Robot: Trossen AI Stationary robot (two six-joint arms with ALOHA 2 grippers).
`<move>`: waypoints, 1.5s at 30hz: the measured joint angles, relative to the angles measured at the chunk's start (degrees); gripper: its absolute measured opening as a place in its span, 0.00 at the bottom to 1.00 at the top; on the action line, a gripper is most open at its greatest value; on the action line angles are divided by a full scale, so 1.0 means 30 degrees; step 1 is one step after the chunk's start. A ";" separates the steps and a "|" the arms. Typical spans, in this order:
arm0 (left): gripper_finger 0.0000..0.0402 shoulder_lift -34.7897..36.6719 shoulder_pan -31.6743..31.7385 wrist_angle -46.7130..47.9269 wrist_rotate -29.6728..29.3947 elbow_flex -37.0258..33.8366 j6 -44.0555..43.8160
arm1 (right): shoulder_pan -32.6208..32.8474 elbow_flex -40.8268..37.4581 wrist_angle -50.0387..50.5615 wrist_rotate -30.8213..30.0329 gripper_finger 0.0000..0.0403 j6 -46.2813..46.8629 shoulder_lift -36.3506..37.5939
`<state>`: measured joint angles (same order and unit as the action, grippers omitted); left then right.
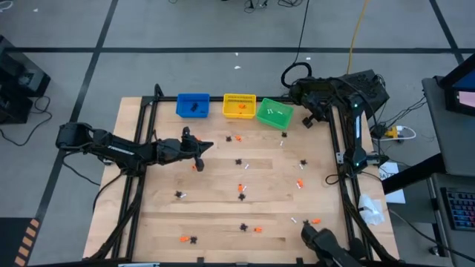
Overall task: Sort Halloween decoration
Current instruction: Put the white bone toy into the green bin
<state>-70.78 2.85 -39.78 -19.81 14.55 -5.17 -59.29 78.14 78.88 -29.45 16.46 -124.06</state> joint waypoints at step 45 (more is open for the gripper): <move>0.00 0.0000 0.0001 0.0442 -0.0503 0.0000 0.0022 | 0.0295 0.0337 0.0563 0.1960 0.00 -0.1772 0.0008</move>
<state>-70.78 2.85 -38.46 -21.32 14.55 -5.10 -58.40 79.15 80.57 -23.57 11.14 -124.04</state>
